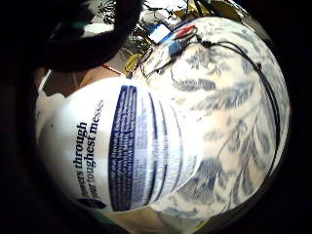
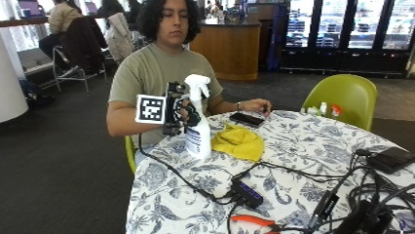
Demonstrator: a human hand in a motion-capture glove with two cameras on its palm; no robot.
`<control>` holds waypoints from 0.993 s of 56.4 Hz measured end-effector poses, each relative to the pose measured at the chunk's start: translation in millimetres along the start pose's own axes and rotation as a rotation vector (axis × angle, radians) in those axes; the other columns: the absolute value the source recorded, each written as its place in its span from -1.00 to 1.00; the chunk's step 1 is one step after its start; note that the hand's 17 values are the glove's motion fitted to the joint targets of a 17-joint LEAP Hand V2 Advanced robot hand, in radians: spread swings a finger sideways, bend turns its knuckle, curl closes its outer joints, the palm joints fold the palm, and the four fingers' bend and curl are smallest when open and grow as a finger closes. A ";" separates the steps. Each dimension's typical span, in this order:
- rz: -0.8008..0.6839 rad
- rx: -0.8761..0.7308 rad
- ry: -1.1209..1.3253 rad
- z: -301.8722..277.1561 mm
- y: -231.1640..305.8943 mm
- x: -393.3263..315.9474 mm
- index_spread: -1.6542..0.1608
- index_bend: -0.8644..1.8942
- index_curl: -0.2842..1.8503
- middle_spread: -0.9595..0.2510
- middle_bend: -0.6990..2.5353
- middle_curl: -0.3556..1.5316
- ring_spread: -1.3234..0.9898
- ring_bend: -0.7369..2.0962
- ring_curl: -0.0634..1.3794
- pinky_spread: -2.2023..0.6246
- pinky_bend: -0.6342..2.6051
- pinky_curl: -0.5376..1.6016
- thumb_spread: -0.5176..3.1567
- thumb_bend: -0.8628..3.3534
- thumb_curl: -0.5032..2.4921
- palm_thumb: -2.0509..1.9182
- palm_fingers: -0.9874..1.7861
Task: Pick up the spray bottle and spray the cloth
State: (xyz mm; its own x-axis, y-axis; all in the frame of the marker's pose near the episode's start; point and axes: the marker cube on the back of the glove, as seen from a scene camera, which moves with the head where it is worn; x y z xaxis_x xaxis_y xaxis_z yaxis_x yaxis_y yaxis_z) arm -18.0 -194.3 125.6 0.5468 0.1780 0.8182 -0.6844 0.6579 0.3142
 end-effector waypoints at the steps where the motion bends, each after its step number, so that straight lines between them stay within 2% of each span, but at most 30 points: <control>1: -0.004 -0.010 0.009 0.7 -1.4 2.7 0.64 -0.30 -0.54 0.68 -0.44 -0.26 0.12 -0.09 -0.45 0.65 -0.31 -0.17 -0.28 -0.61 -0.36 0.48 -0.04; 10: -0.039 0.042 0.056 14.7 -29.2 18.1 0.63 -0.30 -0.54 0.63 -0.44 -0.26 0.09 -0.08 -0.43 0.58 -0.25 -0.15 -0.28 -0.61 -0.37 0.48 0.04; 13: -0.010 0.038 0.065 16.7 -39.0 16.6 0.62 -0.29 -0.54 0.60 -0.42 -0.24 0.08 -0.08 -0.43 0.57 -0.27 -0.15 -0.29 -0.60 -0.37 0.48 0.08; 17: -0.054 0.001 0.000 17.6 -53.7 8.6 0.57 -0.24 -0.52 0.55 -0.39 -0.23 0.07 -0.08 -0.44 0.56 -0.33 -0.18 -0.28 -0.60 -0.36 0.49 0.21; 21: -0.053 -0.046 -0.106 17.9 -65.5 -8.7 0.54 -0.18 -0.47 0.48 -0.36 -0.21 0.05 -0.11 -0.46 0.55 -0.39 -0.21 -0.27 -0.59 -0.35 0.51 0.40; 22: -0.049 -0.059 -0.119 17.4 -66.9 -12.6 0.55 -0.18 -0.46 0.46 -0.34 -0.19 0.04 -0.09 -0.44 0.53 -0.39 -0.21 -0.29 -0.58 -0.34 0.54 0.50; 23: -0.048 -0.073 -0.127 16.7 -68.0 -16.5 0.54 -0.22 -0.47 0.45 -0.34 -0.19 0.04 -0.11 -0.45 0.53 -0.40 -0.21 -0.28 -0.60 -0.34 0.52 0.47; 27: -0.066 -0.138 -0.110 11.8 -72.8 -33.7 0.54 -0.24 -0.42 0.41 -0.31 -0.15 0.02 -0.06 -0.37 0.48 -0.37 -0.18 -0.34 -0.59 -0.31 0.56 0.64; 32: -0.096 -0.222 -0.026 5.1 -76.4 -56.1 0.54 -0.22 -0.38 0.37 -0.26 -0.10 0.01 -0.01 -0.31 0.43 -0.34 -0.14 -0.38 -0.60 -0.29 0.57 0.72; 42: -0.065 -0.570 0.206 -0.1 -72.5 -105.5 0.53 -0.15 -0.31 0.31 -0.22 -0.06 -0.01 0.02 -0.26 0.38 -0.32 -0.11 -0.45 -0.60 -0.24 0.57 0.71; 50: 0.056 -0.862 0.473 15.5 -66.7 -113.0 0.53 -0.13 -0.26 0.29 -0.20 -0.04 -0.02 0.04 -0.24 0.37 -0.31 -0.10 -0.48 -0.60 -0.22 0.56 0.70; 56: 0.155 -1.022 0.617 34.1 -61.8 -96.9 0.53 -0.13 -0.24 0.28 -0.19 -0.03 -0.02 0.04 -0.23 0.37 -0.31 -0.09 -0.50 -0.60 -0.20 0.56 0.69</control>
State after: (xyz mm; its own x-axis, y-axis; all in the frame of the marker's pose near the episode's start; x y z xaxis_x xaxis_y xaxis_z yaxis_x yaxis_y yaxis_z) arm -45.2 -277.1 43.3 0.8219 0.4432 0.3578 -0.2172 0.8245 -0.5224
